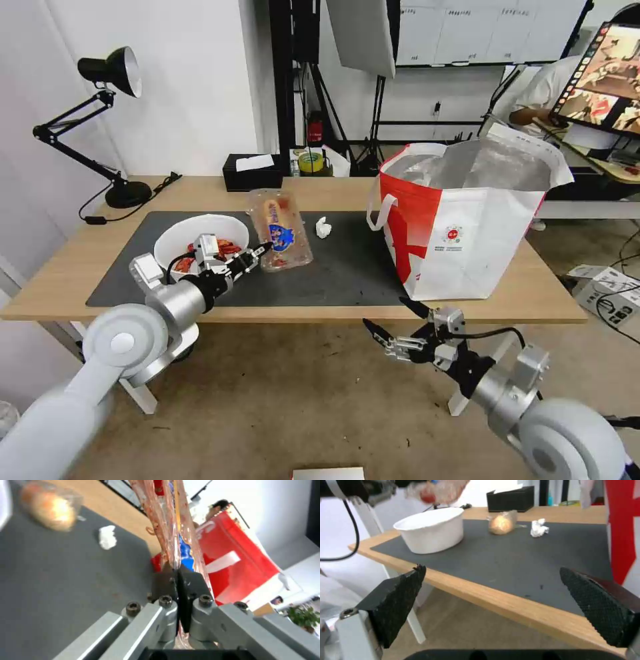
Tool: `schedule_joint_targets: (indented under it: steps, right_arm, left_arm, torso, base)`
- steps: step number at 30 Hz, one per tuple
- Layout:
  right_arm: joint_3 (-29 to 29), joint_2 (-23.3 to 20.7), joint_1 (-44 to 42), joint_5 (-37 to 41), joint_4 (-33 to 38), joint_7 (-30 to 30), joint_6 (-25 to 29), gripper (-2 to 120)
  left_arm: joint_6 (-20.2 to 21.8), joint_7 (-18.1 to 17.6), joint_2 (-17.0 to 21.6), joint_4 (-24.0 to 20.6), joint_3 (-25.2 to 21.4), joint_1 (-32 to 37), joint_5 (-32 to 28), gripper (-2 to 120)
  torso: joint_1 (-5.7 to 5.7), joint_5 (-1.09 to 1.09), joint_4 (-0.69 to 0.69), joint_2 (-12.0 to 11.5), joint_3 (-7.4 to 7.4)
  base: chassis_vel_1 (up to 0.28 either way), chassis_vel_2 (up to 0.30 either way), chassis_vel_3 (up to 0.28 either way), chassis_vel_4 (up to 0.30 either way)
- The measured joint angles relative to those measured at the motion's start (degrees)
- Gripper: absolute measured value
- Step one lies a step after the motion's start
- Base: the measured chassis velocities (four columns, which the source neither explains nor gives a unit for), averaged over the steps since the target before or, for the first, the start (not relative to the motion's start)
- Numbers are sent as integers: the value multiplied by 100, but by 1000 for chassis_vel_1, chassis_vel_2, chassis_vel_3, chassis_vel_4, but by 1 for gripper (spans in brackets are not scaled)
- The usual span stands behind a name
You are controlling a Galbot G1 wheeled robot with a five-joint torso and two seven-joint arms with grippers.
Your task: Pick up the trash from the table and place it into the takeout bag.
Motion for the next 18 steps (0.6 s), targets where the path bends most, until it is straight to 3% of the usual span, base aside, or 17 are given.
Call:
schedule_joint_targets:
  steps: [5,11,18]
  right_arm:
    - [59,277,-239,-273,17,-59,153,100]
    - [69,761,-480,-617,22,-127,288,100]
    - [54,950,-567,-828,-29,-151,334,100]
  left_arm:
    - [-34,-2,68,36,237,-380,-115,0]
    - [-41,-18,53,259,857,-1287,-315,0]
    - [-52,-81,-96,550,1458,-2204,-512,0]
  torso:
    - [0,1,0,0,0]
    - [0,1,-1,0,0]
    - [1,0,0,0,1]
  base:
    - [0,0,0,0]
    - [0,0,0,0]
    - [0,0,0,0]
